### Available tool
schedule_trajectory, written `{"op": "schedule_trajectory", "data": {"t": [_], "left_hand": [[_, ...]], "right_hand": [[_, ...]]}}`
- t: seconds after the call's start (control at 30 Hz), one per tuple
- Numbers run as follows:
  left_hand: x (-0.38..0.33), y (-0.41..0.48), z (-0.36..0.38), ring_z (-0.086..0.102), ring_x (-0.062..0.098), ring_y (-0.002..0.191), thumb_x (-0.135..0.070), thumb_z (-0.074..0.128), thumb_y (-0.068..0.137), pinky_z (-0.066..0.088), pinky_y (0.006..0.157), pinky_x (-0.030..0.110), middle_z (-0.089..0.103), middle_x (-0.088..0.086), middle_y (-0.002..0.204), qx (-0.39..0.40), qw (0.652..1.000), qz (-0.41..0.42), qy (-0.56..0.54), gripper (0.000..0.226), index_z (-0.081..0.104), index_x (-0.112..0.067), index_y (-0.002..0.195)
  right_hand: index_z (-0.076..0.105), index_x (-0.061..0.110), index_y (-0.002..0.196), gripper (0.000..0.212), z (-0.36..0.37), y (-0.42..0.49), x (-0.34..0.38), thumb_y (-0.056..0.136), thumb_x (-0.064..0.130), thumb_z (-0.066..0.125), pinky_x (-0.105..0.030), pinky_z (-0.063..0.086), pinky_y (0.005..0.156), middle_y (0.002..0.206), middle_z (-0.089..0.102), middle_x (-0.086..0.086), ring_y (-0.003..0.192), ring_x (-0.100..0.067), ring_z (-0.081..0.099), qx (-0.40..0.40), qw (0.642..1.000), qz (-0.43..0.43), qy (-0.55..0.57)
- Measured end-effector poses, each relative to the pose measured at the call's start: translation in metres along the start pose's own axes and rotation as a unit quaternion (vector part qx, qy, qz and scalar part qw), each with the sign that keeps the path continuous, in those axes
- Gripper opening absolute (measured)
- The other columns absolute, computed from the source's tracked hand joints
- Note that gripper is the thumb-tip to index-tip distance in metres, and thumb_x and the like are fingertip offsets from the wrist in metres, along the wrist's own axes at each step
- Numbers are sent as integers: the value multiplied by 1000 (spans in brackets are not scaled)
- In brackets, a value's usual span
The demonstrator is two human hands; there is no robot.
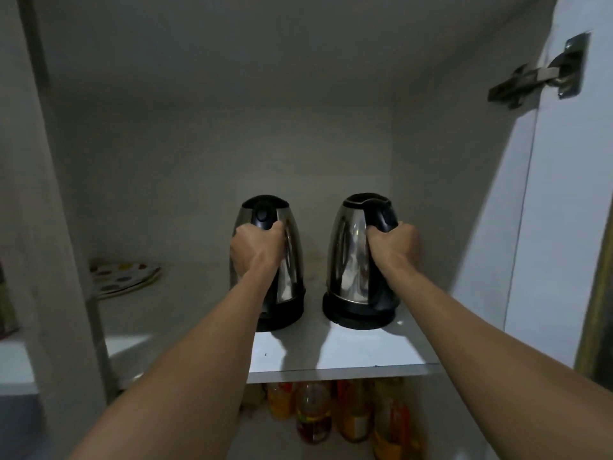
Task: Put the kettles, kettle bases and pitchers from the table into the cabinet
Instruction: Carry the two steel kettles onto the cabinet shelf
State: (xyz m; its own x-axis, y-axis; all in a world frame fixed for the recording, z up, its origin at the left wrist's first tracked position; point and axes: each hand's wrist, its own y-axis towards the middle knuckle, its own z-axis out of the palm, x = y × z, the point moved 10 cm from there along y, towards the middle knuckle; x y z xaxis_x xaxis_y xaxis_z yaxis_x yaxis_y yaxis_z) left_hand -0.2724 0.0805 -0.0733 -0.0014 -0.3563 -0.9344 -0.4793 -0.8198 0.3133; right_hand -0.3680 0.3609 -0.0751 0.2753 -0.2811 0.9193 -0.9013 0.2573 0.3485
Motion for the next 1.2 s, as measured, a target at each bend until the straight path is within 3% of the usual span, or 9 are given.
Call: {"op": "schedule_trajectory", "data": {"t": [0.17, 0.3, 0.37, 0.5, 0.63, 0.8, 0.9, 1.07, 1.2], "left_hand": [[7, 3, 1, 64, 32, 74, -33, 62, 77, 53, 65, 33, 68, 13, 78, 15, 1000, 15, 2, 23, 65, -11, 74], [23, 10, -8, 70, 35, 70, -28, 61, 72, 61, 67, 44, 70, 16, 71, 10, 999, -8, -30, 22, 67, -7, 72], [25, 10, -10, 70, 33, 64, -26, 60, 70, 62, 62, 41, 68, 15, 67, 19, 999, -16, -32, 18, 63, -9, 66], [19, 2, -13, 63, 29, 55, -21, 59, 72, 59, 55, 35, 62, 10, 62, 24, 999, -14, -34, 13, 59, -11, 65], [20, 4, -12, 58, 27, 49, -16, 58, 74, 49, 48, 27, 59, 12, 60, 35, 999, -18, -34, 12, 58, -8, 66], [24, 14, -12, 63, 30, 57, -18, 57, 71, 60, 61, 46, 60, 9, 59, 39, 999, -7, -28, 11, 57, -10, 62], [24, 11, -15, 70, 34, 66, -24, 57, 66, 62, 65, 45, 66, 10, 63, 30, 999, 0, -41, 12, 61, -12, 65], [61, -20, -24, 59, 27, 83, -25, 68, 77, 44, 67, 32, 64, 10, 92, 1, 999, 19, 37, 31, 65, -9, 104], [117, -34, -8, 44, 27, 96, -24, 74, 77, 49, 84, 40, 45, 13, 113, 33, 996, -1, 79, 41, 58, -13, 112]], "right_hand": [[70, 8, 92, 34, 15, 17, -6, 71, 35, 67, -52, 61, 74, 88, 74, -18, 79, -41, 72, 23, 1000, 10, -6], [69, 7, 92, 29, 13, 16, -5, 73, 29, 65, -53, 62, 71, 87, 73, -19, 77, -42, 72, 31, 999, 6, -10], [67, 6, 93, 27, 12, 11, -4, 75, 27, 65, -53, 62, 71, 89, 73, -20, 77, -42, 71, 37, 999, 4, -6], [67, 9, 97, 23, 12, -3, -1, 82, 26, 67, -46, 60, 75, 92, 71, -16, 81, -39, 70, 49, 999, -13, -2], [60, 16, 84, 11, 27, -5, 5, 84, 25, 66, -37, 54, 74, 87, 66, -10, 81, -35, 64, 81, 996, -33, -28], [68, 9, 94, 24, 28, 8, -7, 77, 26, 65, -52, 61, 75, 94, 72, -19, 82, -43, 71, 46, 999, 0, -23], [68, 10, 94, 26, 30, 8, -8, 75, 28, 64, -50, 61, 74, 90, 72, -16, 80, -41, 70, 37, 999, 1, -26], [70, 2, 101, 34, 22, -29, -46, 79, 27, 74, -32, 46, 69, 94, 72, -19, 90, -37, 69, -17, 999, 28, -16], [66, -3, 103, 39, 27, -59, -91, 79, 24, 80, -41, 56, 79, 105, 65, -21, 96, -40, 65, -55, 997, 54, -2]]}}
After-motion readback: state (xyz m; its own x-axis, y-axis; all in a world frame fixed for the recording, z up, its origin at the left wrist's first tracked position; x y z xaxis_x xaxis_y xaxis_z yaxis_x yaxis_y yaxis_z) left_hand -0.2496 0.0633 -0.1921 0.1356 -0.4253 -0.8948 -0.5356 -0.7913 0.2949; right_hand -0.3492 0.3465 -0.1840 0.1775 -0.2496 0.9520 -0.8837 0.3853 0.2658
